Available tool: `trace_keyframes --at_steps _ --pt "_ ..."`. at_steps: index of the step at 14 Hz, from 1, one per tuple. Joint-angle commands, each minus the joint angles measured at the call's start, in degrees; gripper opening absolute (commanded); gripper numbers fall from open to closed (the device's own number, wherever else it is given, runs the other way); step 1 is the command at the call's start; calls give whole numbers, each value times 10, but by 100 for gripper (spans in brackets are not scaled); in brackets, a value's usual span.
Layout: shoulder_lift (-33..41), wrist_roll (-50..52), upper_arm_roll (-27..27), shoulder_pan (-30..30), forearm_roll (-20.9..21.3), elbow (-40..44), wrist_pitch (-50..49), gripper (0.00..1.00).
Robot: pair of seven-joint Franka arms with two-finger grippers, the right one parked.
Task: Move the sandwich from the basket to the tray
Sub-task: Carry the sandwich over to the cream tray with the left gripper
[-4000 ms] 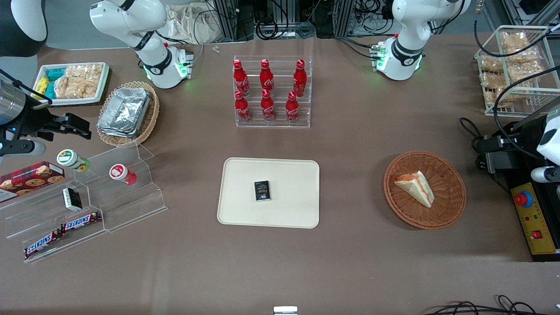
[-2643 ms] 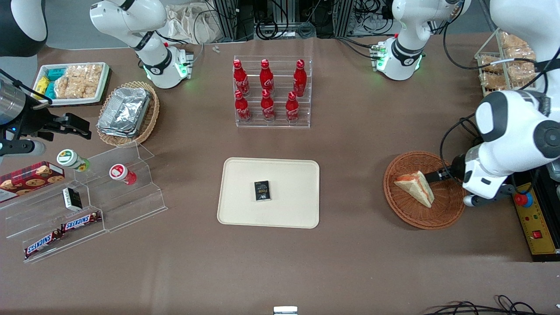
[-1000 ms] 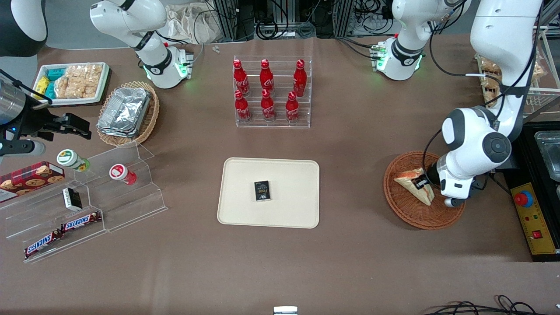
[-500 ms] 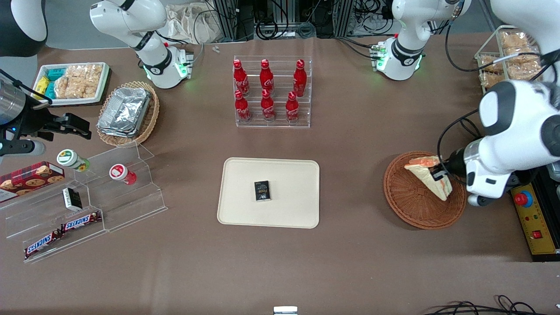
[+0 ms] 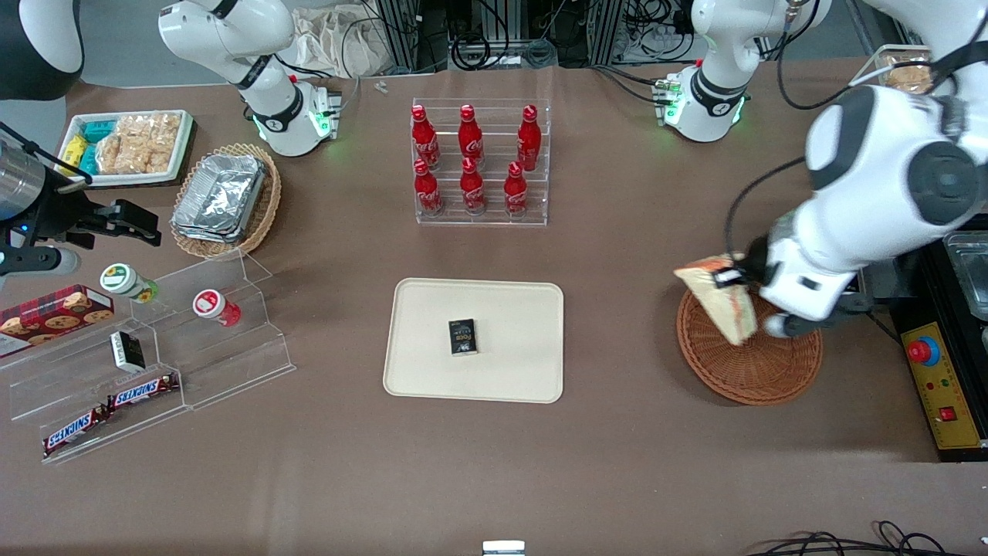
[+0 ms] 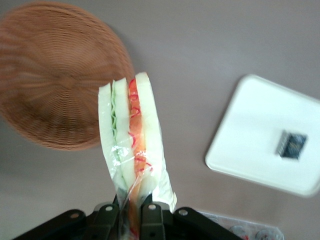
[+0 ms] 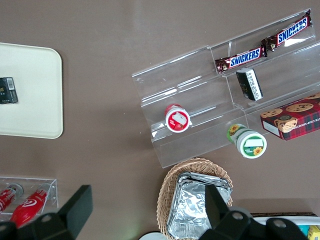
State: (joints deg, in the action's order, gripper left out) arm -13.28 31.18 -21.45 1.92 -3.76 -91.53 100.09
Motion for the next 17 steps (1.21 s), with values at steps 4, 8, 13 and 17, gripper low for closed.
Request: trace_keyframes --at_steps 4,8,13,17 --pt "-113 1 -61 -116 89 32 85 5" --pt "-230 42 -61 -183 182 118 85 5" --pt "-315 57 -59 -195 231 166 86 5" --pt "-367 77 -58 -215 239 220 86 5"
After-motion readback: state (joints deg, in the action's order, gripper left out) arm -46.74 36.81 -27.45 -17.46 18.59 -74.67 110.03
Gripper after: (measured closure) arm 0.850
